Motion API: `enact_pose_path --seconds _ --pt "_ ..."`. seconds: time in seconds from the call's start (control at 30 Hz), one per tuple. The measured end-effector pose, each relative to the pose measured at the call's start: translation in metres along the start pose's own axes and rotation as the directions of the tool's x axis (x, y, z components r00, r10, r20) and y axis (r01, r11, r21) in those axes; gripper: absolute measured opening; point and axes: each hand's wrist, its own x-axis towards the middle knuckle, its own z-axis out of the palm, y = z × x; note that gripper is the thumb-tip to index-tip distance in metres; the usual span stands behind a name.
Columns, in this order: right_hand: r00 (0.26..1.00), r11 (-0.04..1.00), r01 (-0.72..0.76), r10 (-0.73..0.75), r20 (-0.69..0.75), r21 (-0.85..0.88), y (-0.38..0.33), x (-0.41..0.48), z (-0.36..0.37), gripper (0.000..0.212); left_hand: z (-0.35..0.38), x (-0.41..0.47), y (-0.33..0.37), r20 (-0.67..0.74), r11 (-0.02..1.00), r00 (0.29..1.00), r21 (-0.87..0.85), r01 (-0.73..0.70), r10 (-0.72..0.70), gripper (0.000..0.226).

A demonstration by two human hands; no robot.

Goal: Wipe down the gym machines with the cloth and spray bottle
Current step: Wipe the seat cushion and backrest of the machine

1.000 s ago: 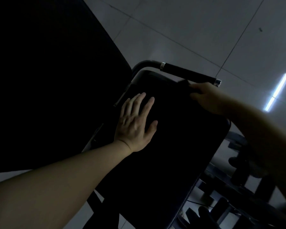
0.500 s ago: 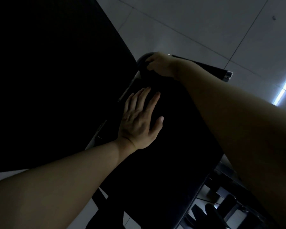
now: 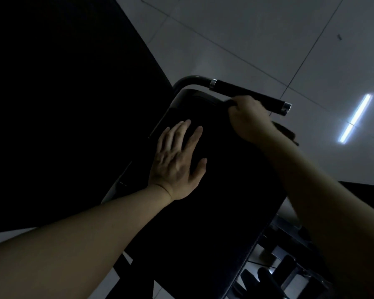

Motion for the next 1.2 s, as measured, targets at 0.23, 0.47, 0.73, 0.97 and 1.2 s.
enact_pose_path --seconds 0.23,0.47,0.73,0.97,1.2 --pt "0.981 0.982 0.180 -0.176 0.079 -0.049 -0.032 0.046 0.019 0.041 0.003 -0.001 -0.001 -0.006 1.000 1.000 -0.004 0.008 -0.008 0.065" --pt "1.000 0.993 0.015 -0.016 -0.011 -0.114 0.077 -0.076 -0.028 0.026 0.002 -0.002 0.002 -0.004 1.000 1.000 0.016 0.012 -0.012 0.067" --pt "0.987 0.993 0.068 -0.081 -0.138 -0.095 -0.009 0.002 0.020 0.029 0.004 -0.001 -0.002 0.015 1.000 1.000 0.026 0.005 -0.005 0.067" --pt "0.990 0.996 0.077 -0.081 -0.115 -0.045 0.069 -0.058 -0.011 0.028 0.002 -0.001 0.000 -0.019 1.000 1.000 0.012 -0.007 0.008 0.066" --pt "0.935 0.998 -0.040 0.058 -0.349 0.057 0.096 -0.094 0.006 0.029 0.003 -0.001 0.001 -0.022 0.999 1.000 0.035 -0.005 0.005 0.067"
